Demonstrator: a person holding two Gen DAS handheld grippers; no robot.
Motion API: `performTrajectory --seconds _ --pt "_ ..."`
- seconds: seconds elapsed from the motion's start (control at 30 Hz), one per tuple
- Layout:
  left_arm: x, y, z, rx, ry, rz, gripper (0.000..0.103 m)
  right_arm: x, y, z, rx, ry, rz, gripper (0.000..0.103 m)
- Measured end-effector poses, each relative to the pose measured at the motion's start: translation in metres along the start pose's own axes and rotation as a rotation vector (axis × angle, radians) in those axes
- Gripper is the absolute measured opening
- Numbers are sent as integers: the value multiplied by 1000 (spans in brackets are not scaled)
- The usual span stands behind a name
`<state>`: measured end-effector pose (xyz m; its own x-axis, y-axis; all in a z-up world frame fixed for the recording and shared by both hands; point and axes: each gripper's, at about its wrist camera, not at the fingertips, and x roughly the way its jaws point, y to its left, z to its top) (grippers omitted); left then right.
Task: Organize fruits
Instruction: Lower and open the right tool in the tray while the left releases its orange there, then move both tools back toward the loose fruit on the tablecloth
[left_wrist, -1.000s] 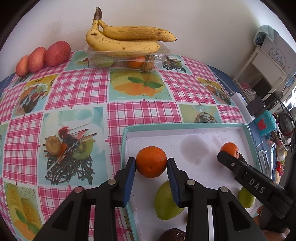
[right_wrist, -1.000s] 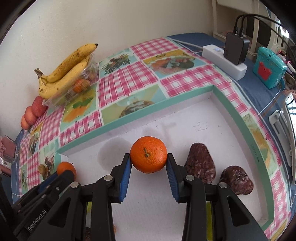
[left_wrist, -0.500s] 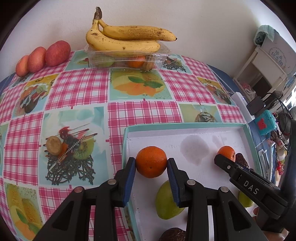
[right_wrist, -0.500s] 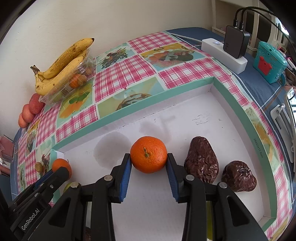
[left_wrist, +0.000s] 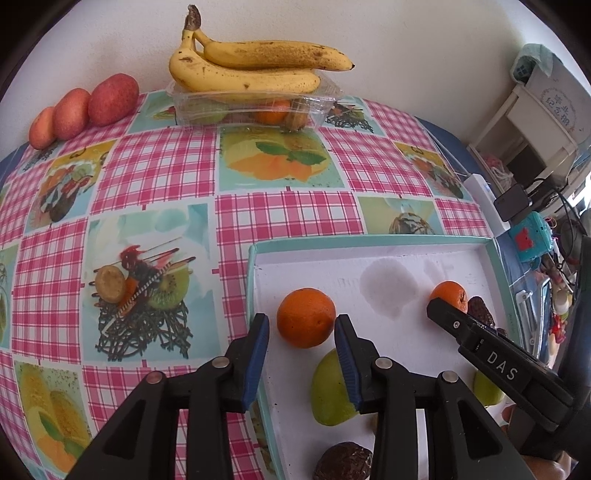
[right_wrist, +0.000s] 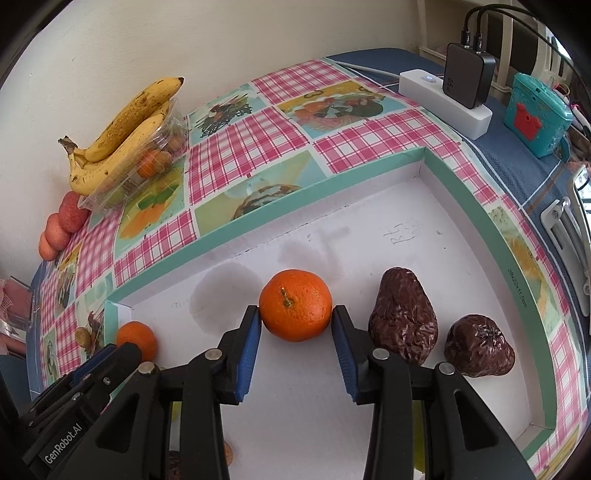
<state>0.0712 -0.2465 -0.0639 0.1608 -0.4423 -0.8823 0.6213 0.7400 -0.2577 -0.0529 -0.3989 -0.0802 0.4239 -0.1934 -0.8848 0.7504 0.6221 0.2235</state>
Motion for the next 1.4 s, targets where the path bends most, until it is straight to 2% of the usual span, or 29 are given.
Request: performTrajectory --seconds 0.07,0.17,0.33,0.37,0.47,0.57,0.7,0.87,0.97,1.07,1.17,1.4 --pt "-2 -2 0 11 1 5 43 -2 1 1 -5 -4 -2 41" --pt "-8 -5 2 30 -7 13 49 -9 3 3 -9 -21 3 56" --pt "-25 -10 6 46 -23 33 59 -22 6 7 -13 -40 9 56" --pt "-27 -9 7 44 -23 44 64 -25 6 8 -12 -46 8 58" --pt "-37 -2 10 16 -27 79 73 -35 5 9 -8 -67 -3 78" --pt "-45 10 12 -27 -36 127 81 -41 5 10 -11 -70 -9 80" --pt "-54 30 12 -76 -64 221 102 -47 8 7 -32 -65 -39 83" --pt "-65 53 5 -105 -81 327 103 -52 19 0 -73 -59 -55 84" --pt "-70 61 1 -82 -79 397 103 -54 28 -6 -100 -51 -73 100" --pt "-76 67 -3 -73 -75 436 103 -59 37 -10 -130 -61 -76 100" --pt "-82 72 -8 -79 -72 442 103 -63 45 -15 -148 -65 -80 101" --pt "-99 81 -21 -109 -83 415 103 -67 62 -31 -191 -34 -28 101"
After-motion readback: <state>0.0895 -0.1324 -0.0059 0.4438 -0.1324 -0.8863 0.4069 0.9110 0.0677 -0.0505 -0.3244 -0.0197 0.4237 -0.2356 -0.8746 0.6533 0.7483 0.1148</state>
